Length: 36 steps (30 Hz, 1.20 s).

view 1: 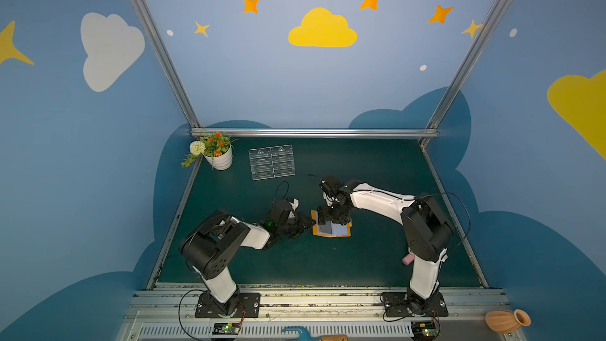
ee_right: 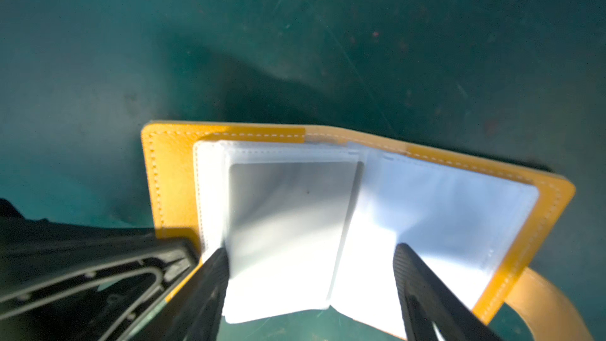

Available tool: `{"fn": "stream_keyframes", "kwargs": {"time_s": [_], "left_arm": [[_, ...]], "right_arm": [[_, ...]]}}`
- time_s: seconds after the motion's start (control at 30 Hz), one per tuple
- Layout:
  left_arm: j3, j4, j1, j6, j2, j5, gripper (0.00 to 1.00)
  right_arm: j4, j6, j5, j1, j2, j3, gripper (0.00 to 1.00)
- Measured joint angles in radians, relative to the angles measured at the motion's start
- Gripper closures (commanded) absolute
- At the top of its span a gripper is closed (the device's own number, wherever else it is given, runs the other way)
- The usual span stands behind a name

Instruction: Take the credit cards out of the card holder

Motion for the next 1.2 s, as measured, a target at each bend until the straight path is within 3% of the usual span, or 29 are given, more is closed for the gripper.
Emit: {"fn": "stream_keyframes", "kwargs": {"time_s": [0.67, 1.07, 1.13, 1.2], "left_arm": [[0.000, 0.002, 0.002, 0.004, 0.000, 0.001, 0.96], [0.000, 0.000, 0.006, 0.009, 0.000, 0.001, 0.96], [0.000, 0.000, 0.006, 0.011, 0.000, 0.001, 0.92], [-0.004, 0.001, 0.006, 0.013, 0.000, -0.001, 0.74]], "right_arm": [[0.003, 0.005, 0.015, -0.050, -0.069, -0.064, 0.34], [-0.007, 0.007, 0.034, -0.083, -0.082, -0.101, 0.33], [-0.007, 0.006, 0.037, -0.092, -0.093, -0.111, 0.31], [-0.007, 0.006, 0.038, -0.105, -0.113, -0.126, 0.30]]}}
